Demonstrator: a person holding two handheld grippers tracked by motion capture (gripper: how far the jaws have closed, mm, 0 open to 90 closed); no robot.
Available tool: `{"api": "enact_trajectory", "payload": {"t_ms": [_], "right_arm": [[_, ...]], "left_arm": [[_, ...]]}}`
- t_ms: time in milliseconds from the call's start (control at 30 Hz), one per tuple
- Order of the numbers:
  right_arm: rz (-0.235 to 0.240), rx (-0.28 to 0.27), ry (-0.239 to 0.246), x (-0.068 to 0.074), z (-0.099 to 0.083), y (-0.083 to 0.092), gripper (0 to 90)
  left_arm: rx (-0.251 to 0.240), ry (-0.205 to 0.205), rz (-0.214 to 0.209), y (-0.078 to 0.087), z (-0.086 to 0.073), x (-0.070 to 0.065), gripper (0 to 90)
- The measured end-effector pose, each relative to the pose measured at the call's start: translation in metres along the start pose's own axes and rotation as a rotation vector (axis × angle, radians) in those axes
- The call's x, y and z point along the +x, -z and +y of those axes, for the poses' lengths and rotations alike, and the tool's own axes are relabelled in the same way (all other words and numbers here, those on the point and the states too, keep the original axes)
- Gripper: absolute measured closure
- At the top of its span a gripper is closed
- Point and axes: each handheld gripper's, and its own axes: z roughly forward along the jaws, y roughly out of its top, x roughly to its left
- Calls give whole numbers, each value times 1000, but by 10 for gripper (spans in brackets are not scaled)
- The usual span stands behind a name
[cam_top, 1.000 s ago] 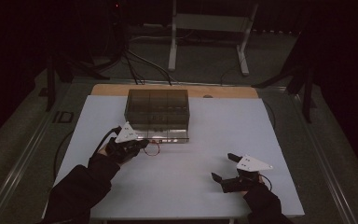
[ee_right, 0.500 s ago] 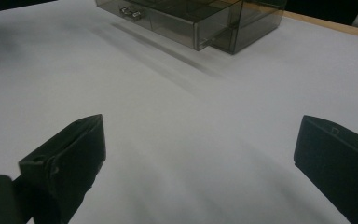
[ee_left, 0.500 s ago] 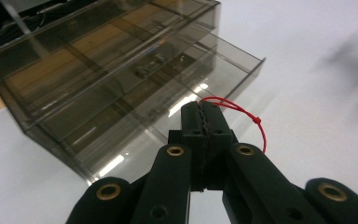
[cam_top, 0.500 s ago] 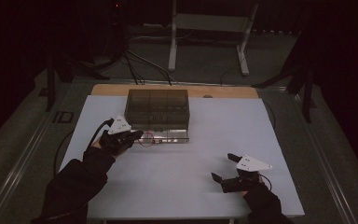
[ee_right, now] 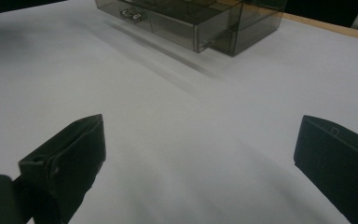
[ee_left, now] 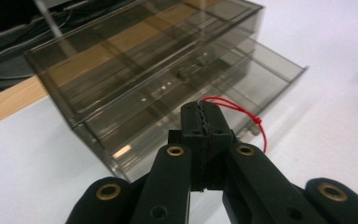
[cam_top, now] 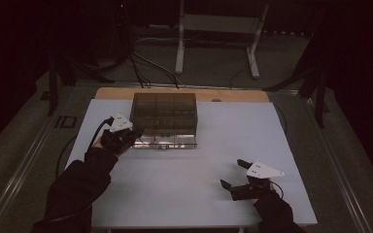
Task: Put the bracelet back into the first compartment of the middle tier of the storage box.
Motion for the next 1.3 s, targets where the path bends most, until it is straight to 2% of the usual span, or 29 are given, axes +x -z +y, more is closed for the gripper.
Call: {"api": "enact_trajectory", "payload": {"t_ms": [200, 300, 500, 667, 933, 1100, 1300], "right_arm": [[-1, 0, -1, 0, 0, 0, 24], [0, 3, -1, -1, 0, 0, 24], [1, 1, -3, -1, 0, 0, 24], [3, 3, 0, 0, 0, 0, 24], [2, -4, -1, 0, 0, 0, 24], [3, -3, 0, 0, 0, 0, 24], [3, -1, -3, -1, 0, 0, 24]], "left_arm": [[-2, 16, 23, -5, -2, 7, 900], [-6, 45, 22, -7, -3, 10, 900], [-21, 67, 41, -10, -5, 13, 900], [-11, 69, 48, -16, -6, 15, 900], [-10, 99, 44, -27, -12, 15, 900], [-4, 104, 70, -32, -16, 16, 900], [12, 120, 75, -40, -23, 18, 900]]}}
